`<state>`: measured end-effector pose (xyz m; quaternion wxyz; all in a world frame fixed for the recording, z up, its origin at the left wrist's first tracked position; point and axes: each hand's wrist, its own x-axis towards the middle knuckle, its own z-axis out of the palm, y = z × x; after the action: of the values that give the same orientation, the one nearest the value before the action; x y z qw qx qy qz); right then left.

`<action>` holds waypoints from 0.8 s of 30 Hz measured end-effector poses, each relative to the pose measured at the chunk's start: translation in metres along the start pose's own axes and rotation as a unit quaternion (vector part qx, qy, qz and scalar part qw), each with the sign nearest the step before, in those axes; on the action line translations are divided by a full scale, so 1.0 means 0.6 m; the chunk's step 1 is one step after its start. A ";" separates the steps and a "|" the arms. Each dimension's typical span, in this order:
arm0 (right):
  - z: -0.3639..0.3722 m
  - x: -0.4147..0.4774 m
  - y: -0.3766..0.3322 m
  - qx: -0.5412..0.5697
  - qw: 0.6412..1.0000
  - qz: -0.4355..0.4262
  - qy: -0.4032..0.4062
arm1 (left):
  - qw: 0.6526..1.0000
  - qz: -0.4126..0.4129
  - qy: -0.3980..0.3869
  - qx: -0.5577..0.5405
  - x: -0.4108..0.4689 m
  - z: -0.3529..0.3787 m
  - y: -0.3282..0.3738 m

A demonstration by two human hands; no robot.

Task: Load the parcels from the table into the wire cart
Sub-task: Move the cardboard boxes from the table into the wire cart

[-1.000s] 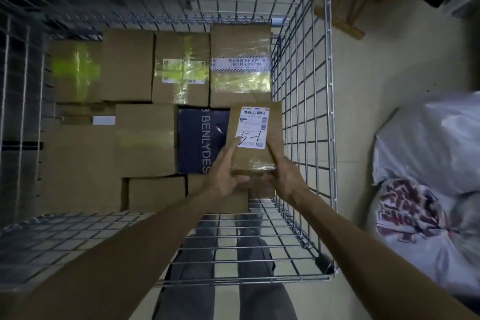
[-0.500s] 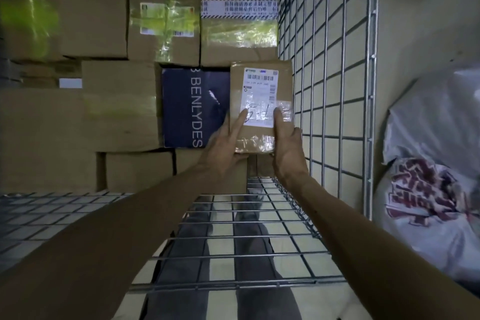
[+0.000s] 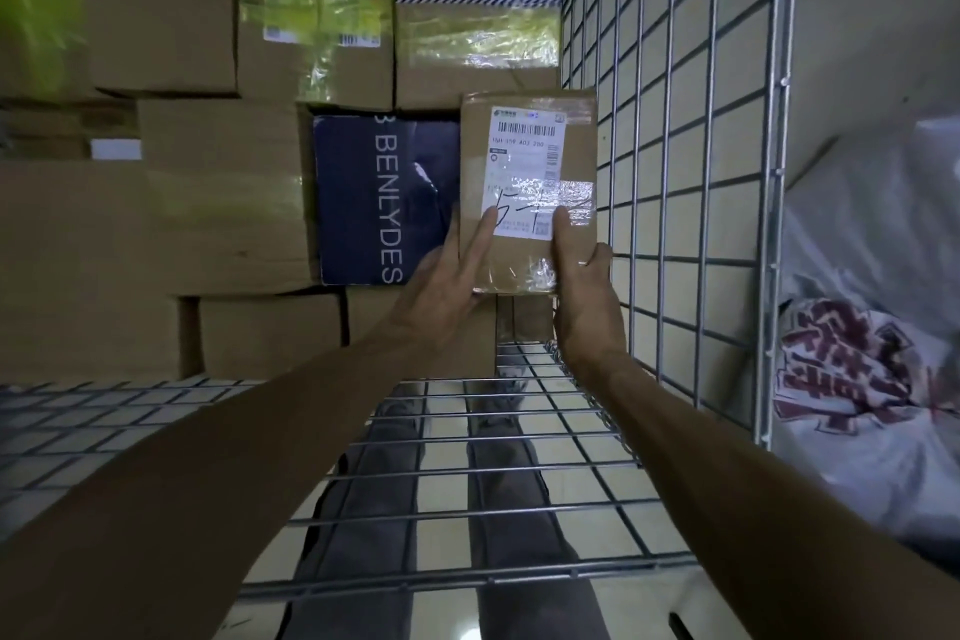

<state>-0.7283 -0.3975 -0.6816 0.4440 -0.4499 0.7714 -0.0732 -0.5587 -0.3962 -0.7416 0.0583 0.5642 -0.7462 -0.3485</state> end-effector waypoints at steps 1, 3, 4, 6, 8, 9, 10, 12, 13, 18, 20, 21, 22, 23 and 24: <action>0.009 0.009 0.014 0.006 1.000 -0.001 0.022 | 0.999 -0.004 0.026 0.031 0.002 0.002 0.006; 0.009 0.018 0.025 0.006 0.999 -0.034 0.024 | 0.998 -0.008 0.038 0.050 0.006 0.011 0.012; 0.010 0.019 0.023 0.011 0.999 -0.032 0.029 | 0.997 -0.003 0.036 0.062 0.006 0.014 0.009; 0.007 0.028 0.022 -0.040 0.998 -0.041 0.038 | 0.999 -0.003 0.033 0.036 0.012 0.017 0.003; 0.010 0.026 0.028 -0.087 0.994 -0.061 0.028 | 0.999 0.014 0.033 0.041 0.011 0.019 0.001; 0.008 0.025 0.026 -0.071 0.995 -0.061 0.028 | 0.998 0.016 0.036 0.042 0.013 0.017 0.002; 0.006 0.023 0.020 -0.055 0.996 -0.063 0.029 | 0.999 0.015 0.031 0.034 0.013 0.016 -0.001; 0.010 0.018 0.015 -0.068 0.994 -0.073 0.040 | 1.000 0.016 0.021 0.017 0.009 0.009 -0.003; 0.013 0.018 0.020 -0.073 0.993 -0.075 0.046 | 1.000 0.019 0.020 0.004 0.005 0.005 -0.004; 0.009 -0.010 0.016 -0.126 0.985 -0.093 0.074 | 0.998 0.044 0.044 0.016 -0.015 0.000 0.011; 0.008 -0.012 0.011 -0.086 0.991 -0.084 0.056 | 0.997 0.040 0.056 0.023 -0.016 -0.001 0.016; 0.010 -0.008 0.015 -0.076 0.992 -0.077 0.060 | 0.996 0.047 0.063 0.032 -0.016 -0.001 0.016; 0.010 -0.007 0.014 -0.060 0.993 -0.069 0.074 | 0.995 0.056 0.070 0.047 -0.015 0.002 0.015; 0.010 -0.001 0.016 -0.063 0.992 -0.068 0.083 | 0.994 0.058 0.073 0.061 -0.014 0.005 0.013; 0.011 0.001 0.015 -0.052 0.993 -0.068 0.085 | 0.994 0.052 0.070 0.070 -0.014 0.009 0.012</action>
<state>-0.7290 -0.3909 -0.6907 0.3466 -0.5161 0.7767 -0.1008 -0.5642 -0.3853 -0.7389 0.0887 0.5500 -0.7915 -0.2513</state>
